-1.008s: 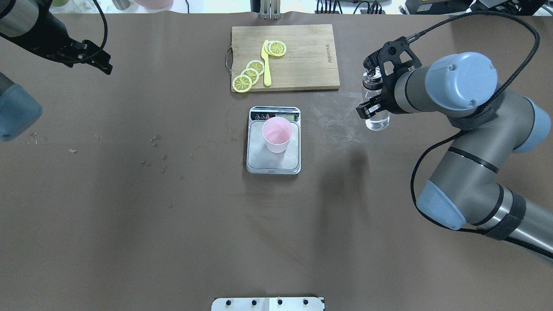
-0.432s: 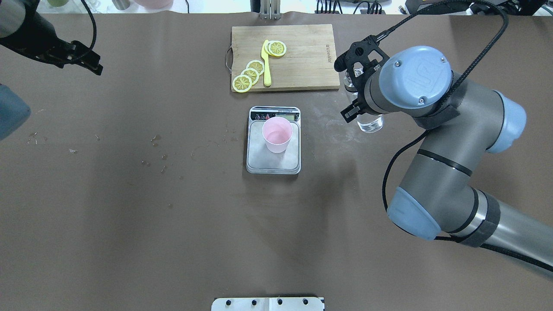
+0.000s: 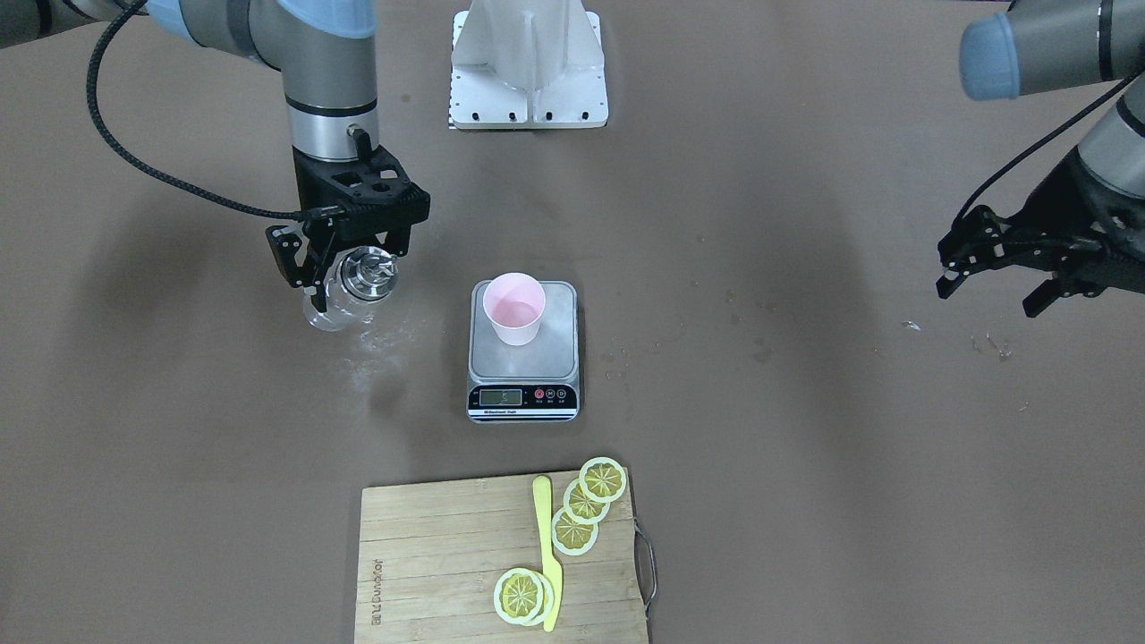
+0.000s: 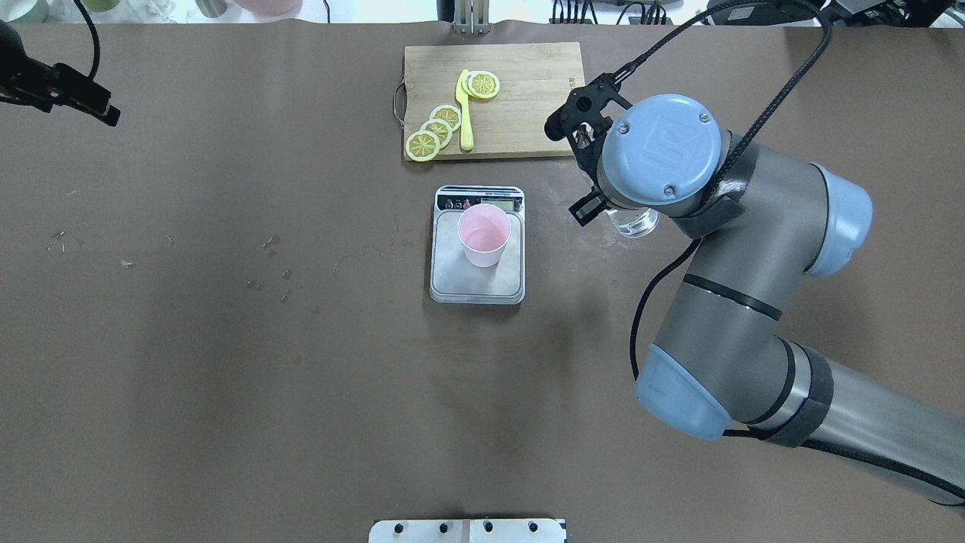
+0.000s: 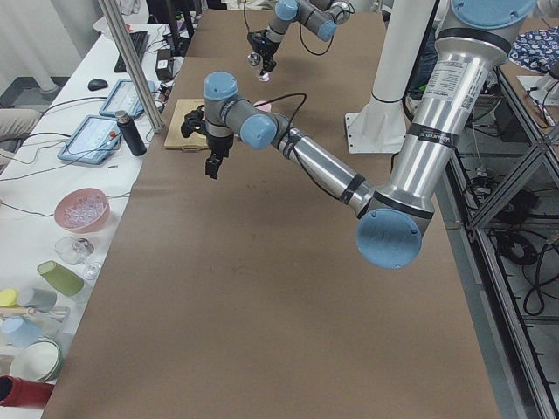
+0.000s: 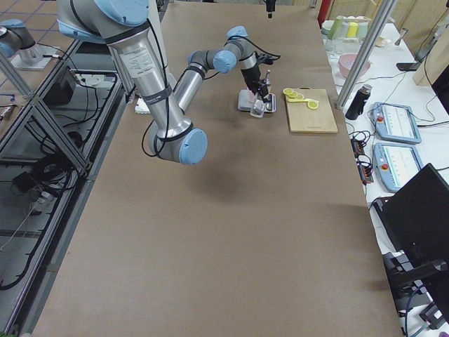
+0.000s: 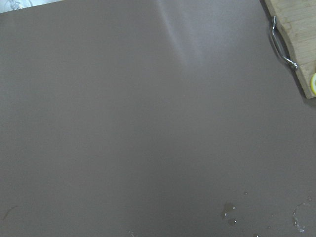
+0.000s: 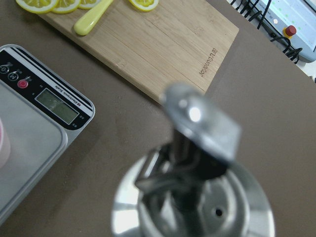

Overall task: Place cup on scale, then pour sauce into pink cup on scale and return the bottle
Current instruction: 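Lift the sauce bottle with the right gripper and carry it over the pink cup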

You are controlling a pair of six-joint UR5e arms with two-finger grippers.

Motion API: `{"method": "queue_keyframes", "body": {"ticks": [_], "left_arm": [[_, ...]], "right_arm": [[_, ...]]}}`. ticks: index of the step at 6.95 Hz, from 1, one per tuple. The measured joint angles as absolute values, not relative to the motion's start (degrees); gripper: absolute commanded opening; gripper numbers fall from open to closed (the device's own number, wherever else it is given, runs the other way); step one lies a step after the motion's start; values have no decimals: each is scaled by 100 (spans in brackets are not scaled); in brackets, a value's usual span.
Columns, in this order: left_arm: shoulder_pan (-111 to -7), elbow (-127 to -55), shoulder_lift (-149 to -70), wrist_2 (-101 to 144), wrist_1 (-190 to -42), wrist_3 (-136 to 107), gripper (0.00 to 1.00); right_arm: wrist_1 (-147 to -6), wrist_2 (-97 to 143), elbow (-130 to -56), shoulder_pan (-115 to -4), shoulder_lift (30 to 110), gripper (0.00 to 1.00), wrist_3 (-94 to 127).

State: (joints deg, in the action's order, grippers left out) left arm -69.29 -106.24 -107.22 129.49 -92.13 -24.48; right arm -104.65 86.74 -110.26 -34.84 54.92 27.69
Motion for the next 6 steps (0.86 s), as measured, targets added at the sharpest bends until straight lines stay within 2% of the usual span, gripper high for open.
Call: {"method": "queue_keyframes", "body": {"ticks": [6], "left_arm": [[-7477, -10641, -10028, 13270, -9577, -2076, 97]], "right_arm": [[-11687, 8026, -10885, -3009, 5003, 0, 2437]]}}
